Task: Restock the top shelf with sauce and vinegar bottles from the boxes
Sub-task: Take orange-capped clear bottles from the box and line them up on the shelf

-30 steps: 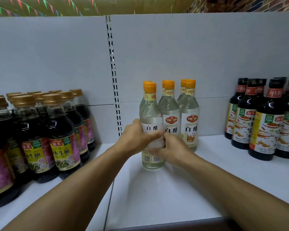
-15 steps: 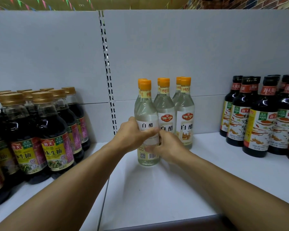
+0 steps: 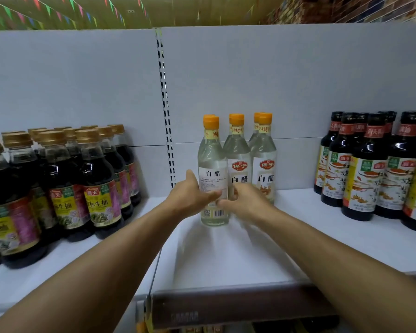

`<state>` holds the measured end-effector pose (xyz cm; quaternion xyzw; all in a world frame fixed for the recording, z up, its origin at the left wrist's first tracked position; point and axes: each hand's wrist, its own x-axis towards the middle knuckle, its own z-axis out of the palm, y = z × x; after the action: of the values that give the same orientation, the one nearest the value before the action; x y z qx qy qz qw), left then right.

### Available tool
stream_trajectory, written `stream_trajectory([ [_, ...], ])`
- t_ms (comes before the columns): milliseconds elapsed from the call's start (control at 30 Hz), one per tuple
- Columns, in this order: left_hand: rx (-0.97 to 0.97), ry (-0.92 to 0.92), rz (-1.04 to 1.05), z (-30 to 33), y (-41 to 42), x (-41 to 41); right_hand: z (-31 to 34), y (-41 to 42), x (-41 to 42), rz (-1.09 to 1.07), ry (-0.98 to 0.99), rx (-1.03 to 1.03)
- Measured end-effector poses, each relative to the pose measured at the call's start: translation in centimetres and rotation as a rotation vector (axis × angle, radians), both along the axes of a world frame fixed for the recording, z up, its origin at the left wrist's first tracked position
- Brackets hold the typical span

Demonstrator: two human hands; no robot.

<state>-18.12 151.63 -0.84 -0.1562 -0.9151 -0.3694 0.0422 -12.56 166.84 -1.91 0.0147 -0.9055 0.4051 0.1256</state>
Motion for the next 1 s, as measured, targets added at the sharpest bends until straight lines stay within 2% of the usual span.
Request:
stream_trajectory([
  [400, 0.017, 0.064, 0.024, 0.6, 0.6, 11.5, 1.1, 0.8, 9.4, 0.079, 0.112, 0.027],
  [633, 0.001, 0.067, 0.015, 0.0, 0.3, 19.5, 0.4, 0.9, 15.6, 0.145, 0.108, -0.015],
  [1000, -0.003, 0.079, -0.076, -2.9, -3.0, 24.9, -1.9, -2.1, 22.4, 0.084, 0.077, -0.046],
])
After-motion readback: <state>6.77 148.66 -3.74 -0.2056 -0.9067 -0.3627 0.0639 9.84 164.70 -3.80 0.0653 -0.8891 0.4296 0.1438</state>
